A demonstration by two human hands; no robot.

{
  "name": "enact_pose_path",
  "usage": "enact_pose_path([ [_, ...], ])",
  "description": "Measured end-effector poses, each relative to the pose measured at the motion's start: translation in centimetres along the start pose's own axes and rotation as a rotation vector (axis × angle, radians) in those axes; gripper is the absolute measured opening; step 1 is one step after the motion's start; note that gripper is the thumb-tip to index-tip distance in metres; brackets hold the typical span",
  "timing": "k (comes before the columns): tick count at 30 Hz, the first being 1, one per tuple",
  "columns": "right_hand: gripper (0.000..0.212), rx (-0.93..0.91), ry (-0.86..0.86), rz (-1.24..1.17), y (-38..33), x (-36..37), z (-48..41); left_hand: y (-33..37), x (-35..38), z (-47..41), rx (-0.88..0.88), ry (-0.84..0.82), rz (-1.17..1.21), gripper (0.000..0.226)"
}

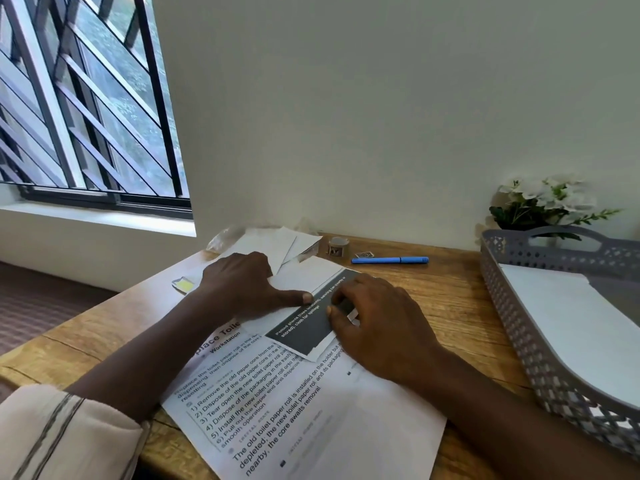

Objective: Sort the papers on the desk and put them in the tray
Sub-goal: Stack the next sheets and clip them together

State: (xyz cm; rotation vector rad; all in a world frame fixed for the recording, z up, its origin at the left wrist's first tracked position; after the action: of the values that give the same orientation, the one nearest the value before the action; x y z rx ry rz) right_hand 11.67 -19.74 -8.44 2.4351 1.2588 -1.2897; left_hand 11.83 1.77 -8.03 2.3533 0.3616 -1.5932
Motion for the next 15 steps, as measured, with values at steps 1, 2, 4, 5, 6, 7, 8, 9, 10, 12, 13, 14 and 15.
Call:
enact_pose_path([
  [1,0.027,-0.001,0.020,-0.003,-0.1,-0.2,0.0,0.0,0.0,-0.1,-0.006,-0.007,0.062,0.105],
  [2,0.026,-0.002,0.024,-0.002,0.0,-0.4,0.0,0.1,-0.3,-0.2,-0.001,0.013,0.124,0.094],
  [4,0.024,0.001,0.013,0.003,0.0,-0.4,0.2,0.3,-1.6,-0.4,0.040,0.129,0.251,0.067],
  [5,0.023,0.000,0.014,-0.002,0.0,-0.4,0.2,0.4,-2.6,-0.3,0.070,0.202,0.298,0.056],
  [6,0.022,-0.005,0.017,-0.012,0.0,-0.4,0.2,0.6,-3.8,-0.1,0.108,0.275,0.304,0.046],
  [7,0.022,-0.009,0.016,-0.021,0.0,-0.3,0.1,0.8,-5.0,0.3,0.156,0.349,0.273,0.039],
  [8,0.022,-0.008,0.012,-0.027,-0.1,-0.2,0.1,1.4,-6.1,0.8,0.217,0.409,0.232,0.032],
  [9,0.022,-0.002,0.007,-0.031,-0.1,-0.1,0.0,2.1,-6.8,1.5,0.278,0.447,0.203,0.027],
  [10,0.021,0.010,0.004,-0.033,0.0,0.0,0.0,2.8,-7.2,2.1,0.335,0.458,0.185,0.023],
  [12,0.018,0.042,0.019,-0.039,0.3,0.0,-0.1,4.7,-7.0,3.3,0.454,0.458,0.127,0.022],
  [13,0.019,0.061,0.041,-0.048,0.5,-0.1,-0.1,5.6,-6.6,3.8,0.507,0.446,0.089,0.025],
  [14,0.026,0.072,0.075,-0.053,0.6,-0.4,-0.1,6.3,-6.1,4.1,0.544,0.419,0.061,0.028],
  [15,0.036,0.068,0.107,-0.042,0.6,-0.7,-0.2,6.9,-5.6,4.3,0.570,0.382,0.049,0.032],
])
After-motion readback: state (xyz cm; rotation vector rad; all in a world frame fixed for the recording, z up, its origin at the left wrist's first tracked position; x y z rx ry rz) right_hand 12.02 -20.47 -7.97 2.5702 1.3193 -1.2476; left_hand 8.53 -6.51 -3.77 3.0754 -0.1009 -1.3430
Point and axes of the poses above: each hand's wrist, its own z-axis away from the middle knuckle, its own x-axis out of the palm, y = z × x, the point moved 8 cm from there along -z, towards the middle knuckle, and after that the axes turned 14 degrees about y, right-handed, at the moved point
